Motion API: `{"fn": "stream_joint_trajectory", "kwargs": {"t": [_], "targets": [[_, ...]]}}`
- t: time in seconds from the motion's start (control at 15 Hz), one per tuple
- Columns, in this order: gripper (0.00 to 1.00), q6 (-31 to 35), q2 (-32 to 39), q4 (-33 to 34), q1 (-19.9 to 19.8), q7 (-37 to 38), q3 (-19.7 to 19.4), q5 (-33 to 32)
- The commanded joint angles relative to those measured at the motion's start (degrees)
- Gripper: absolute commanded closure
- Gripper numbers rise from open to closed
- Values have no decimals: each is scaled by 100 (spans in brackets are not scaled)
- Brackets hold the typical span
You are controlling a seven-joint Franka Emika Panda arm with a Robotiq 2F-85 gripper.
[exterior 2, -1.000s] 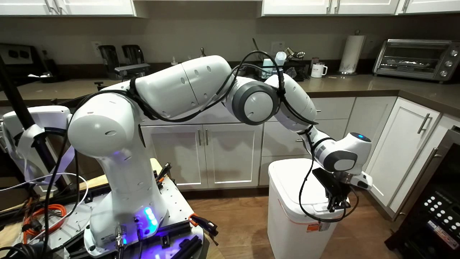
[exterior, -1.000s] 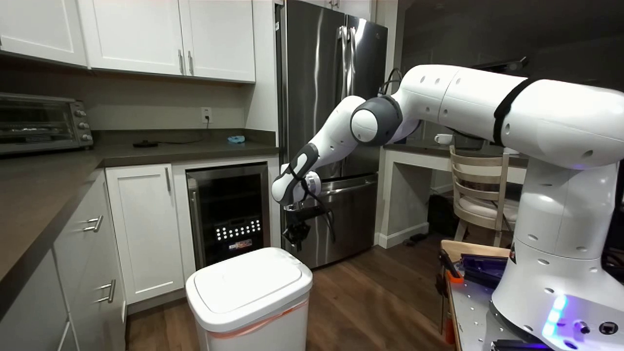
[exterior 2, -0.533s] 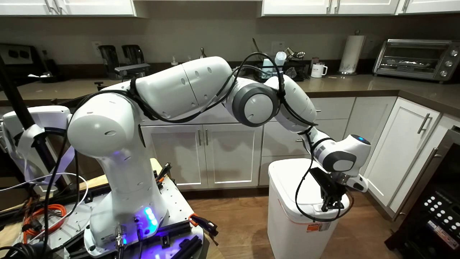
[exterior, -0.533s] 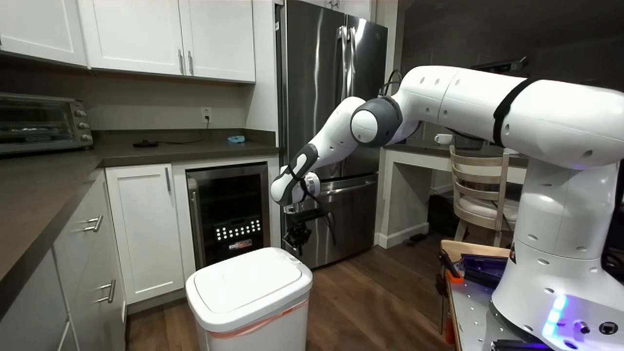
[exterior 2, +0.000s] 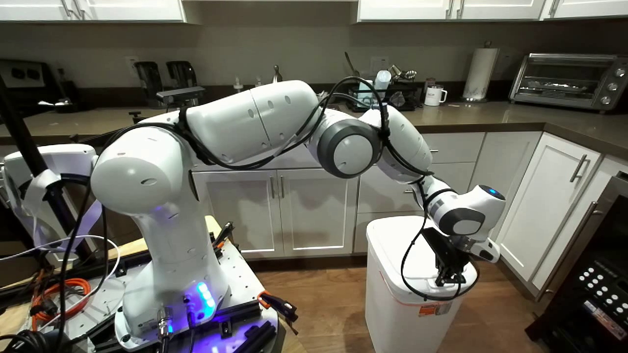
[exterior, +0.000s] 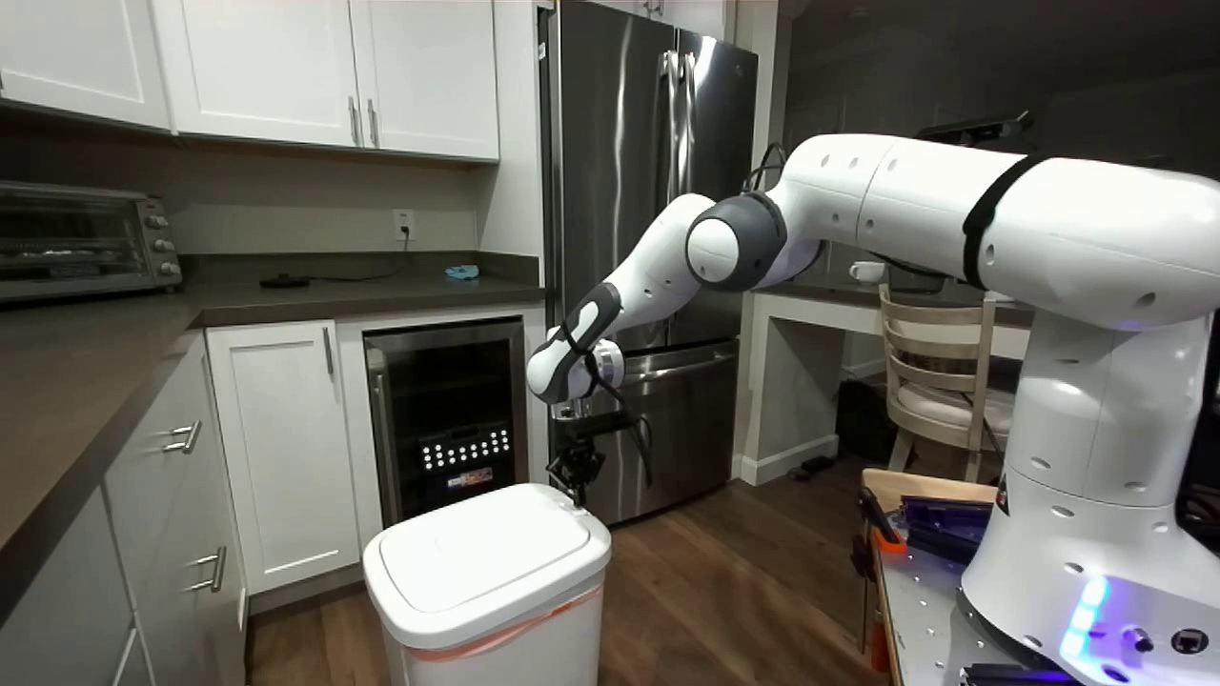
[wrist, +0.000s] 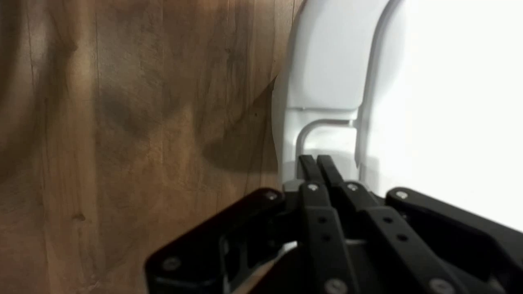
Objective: Open the lid of the bin
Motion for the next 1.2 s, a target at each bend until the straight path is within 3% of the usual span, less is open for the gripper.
{"fn": "stream_joint_trajectory", "kwargs": {"t": [0.0,0.47,0.8,1.13], "targets": [[100,47,259,256,-272,-207,204,219],[98,-212,-134,390,-644,-162,499,424],[98,-405,-596,566,-587,45,593,441],[99,-1460,-1121,372,-394,673,473,341]]}}
